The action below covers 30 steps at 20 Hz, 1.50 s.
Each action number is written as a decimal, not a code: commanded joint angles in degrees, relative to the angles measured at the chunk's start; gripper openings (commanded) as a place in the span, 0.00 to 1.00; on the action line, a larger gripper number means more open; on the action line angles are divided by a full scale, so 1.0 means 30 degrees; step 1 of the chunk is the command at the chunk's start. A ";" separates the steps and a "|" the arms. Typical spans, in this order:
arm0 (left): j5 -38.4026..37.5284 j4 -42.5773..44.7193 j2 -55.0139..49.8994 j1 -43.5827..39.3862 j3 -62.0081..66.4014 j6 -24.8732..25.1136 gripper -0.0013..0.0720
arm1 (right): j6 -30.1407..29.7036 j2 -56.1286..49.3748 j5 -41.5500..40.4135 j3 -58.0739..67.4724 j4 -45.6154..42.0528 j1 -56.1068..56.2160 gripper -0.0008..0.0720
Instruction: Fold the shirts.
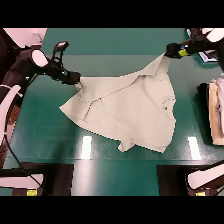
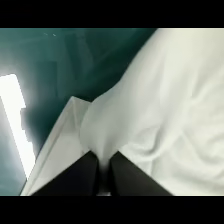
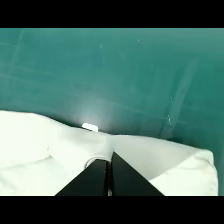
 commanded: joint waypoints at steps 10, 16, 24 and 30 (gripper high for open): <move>-0.6987 -0.0554 -0.0488 0.6084 0.4102 0.1326 0.82 | -0.1202 0.2907 0.3708 -0.2448 0.1486 -0.2455 0.43; -0.6572 -0.1333 0.2885 0.9194 -0.3402 0.2251 0.82 | -0.1392 0.7417 0.3993 -0.9355 0.1486 -0.3242 0.43; -0.1523 -0.7359 0.3235 0.9530 -1.1752 0.4539 0.82 | -0.1384 1.0433 0.2033 -1.4120 0.1486 -0.1872 0.43; 0.1304 -0.8306 0.3213 0.8284 -1.1927 0.3883 0.82 | -0.1370 1.0703 0.2055 -1.4331 0.1851 -0.1282 0.43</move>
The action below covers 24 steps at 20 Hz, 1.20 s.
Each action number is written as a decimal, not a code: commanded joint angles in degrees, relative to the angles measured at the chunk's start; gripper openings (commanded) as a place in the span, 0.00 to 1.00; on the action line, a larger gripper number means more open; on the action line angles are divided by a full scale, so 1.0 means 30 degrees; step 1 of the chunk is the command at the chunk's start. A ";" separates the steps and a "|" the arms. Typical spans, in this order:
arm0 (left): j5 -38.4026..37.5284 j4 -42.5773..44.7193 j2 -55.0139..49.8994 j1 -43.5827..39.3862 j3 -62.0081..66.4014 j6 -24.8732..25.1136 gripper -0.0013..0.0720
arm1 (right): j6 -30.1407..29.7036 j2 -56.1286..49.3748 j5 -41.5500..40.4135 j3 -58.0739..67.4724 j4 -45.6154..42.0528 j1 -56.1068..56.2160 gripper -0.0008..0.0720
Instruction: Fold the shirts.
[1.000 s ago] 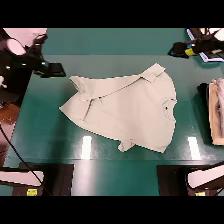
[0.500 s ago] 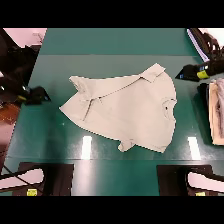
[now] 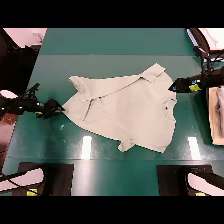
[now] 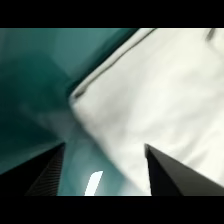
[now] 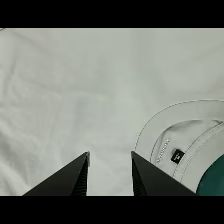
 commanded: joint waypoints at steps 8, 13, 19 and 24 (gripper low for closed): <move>0.2929 -0.0641 -0.0102 -0.1727 0.0648 -0.0590 0.06 | 0.0335 0.0758 0.2878 -0.1377 0.0255 -0.0648 0.43; 0.0648 -0.0605 -0.0095 -0.1727 0.3541 0.0080 0.06 | 0.3308 0.4707 0.4488 -0.7803 0.0197 -0.2994 0.44; 0.0153 -0.0663 -0.0095 -0.1727 0.4197 0.0058 0.06 | 0.4962 0.8801 0.5399 -1.3770 0.0284 -0.3621 0.68; -0.0197 -0.0663 -0.0095 -0.1727 0.4197 0.0058 0.06 | 0.6273 0.9981 0.4138 -1.6888 0.0619 -0.3621 0.67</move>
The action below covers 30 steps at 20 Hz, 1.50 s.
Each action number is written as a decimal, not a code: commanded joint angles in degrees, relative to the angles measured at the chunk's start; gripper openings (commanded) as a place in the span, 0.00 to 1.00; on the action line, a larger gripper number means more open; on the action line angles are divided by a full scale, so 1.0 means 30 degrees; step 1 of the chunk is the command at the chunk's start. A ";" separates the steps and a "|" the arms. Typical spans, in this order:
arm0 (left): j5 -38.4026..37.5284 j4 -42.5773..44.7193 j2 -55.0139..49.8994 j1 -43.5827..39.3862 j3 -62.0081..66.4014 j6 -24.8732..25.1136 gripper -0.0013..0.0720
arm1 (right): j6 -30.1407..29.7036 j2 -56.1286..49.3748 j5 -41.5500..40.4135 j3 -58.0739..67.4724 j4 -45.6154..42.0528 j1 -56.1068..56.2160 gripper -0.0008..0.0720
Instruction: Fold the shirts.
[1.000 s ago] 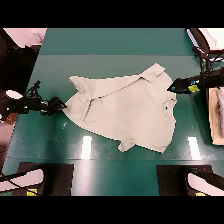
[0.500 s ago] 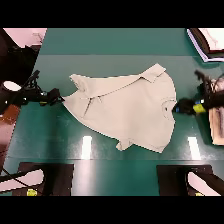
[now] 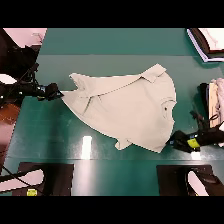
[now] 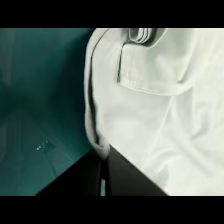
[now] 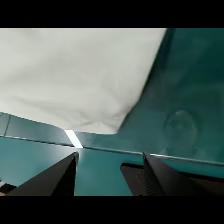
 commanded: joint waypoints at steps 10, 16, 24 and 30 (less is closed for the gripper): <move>-0.0284 -0.0007 0.0015 0.0007 0.0066 0.0044 0.06 | 0.0393 -0.1013 -0.3876 -0.3592 0.2441 -0.0036 0.61; -0.0291 0.0000 0.0007 0.0007 0.0066 0.0233 0.06 | -0.0051 -0.2470 -0.5479 -0.3388 0.2127 0.2550 0.23; 0.0933 0.0160 0.2841 0.0007 0.2390 -0.0080 0.06 | 0.2251 0.2157 -0.5071 0.4452 -0.4160 0.3723 0.03; 0.0918 -0.0729 0.6666 0.0007 1.0418 -0.0204 0.06 | 0.0051 -0.1275 -0.7519 1.6334 -0.4146 0.1115 0.03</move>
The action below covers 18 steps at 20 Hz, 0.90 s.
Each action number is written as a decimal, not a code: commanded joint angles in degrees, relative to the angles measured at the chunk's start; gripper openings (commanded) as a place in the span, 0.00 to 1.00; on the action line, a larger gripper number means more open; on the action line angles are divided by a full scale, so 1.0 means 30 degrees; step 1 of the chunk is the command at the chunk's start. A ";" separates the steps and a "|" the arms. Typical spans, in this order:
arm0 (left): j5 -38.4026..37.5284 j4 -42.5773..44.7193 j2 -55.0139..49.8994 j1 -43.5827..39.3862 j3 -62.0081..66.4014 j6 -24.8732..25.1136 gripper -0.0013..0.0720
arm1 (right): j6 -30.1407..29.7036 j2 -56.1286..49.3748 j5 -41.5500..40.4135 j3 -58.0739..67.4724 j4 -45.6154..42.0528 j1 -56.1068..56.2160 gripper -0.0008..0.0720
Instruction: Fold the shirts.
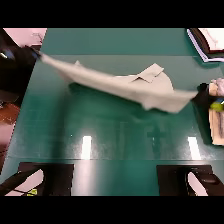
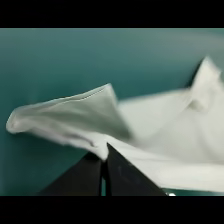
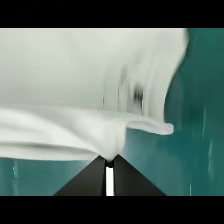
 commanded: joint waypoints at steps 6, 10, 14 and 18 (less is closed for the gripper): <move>0.0262 -0.0386 0.3475 0.0022 1.1664 -0.0102 0.06 | -0.2958 -0.4852 -0.1559 1.7762 -0.0546 -0.1195 0.03; 0.0736 -0.1268 0.4677 0.0022 1.3952 -0.0605 0.06 | -0.3869 -0.4342 -0.1843 2.1260 -0.0576 -0.1195 0.03; 0.0678 -0.4845 0.5464 0.0022 1.4032 -0.0583 0.06 | -0.4568 -0.1115 -0.3446 1.8513 -0.1093 -0.1195 0.03; -0.0452 -0.5136 0.5559 0.0022 1.3690 -0.1129 0.06 | -0.4532 0.0408 -0.2849 1.7231 -0.2062 -0.1195 0.03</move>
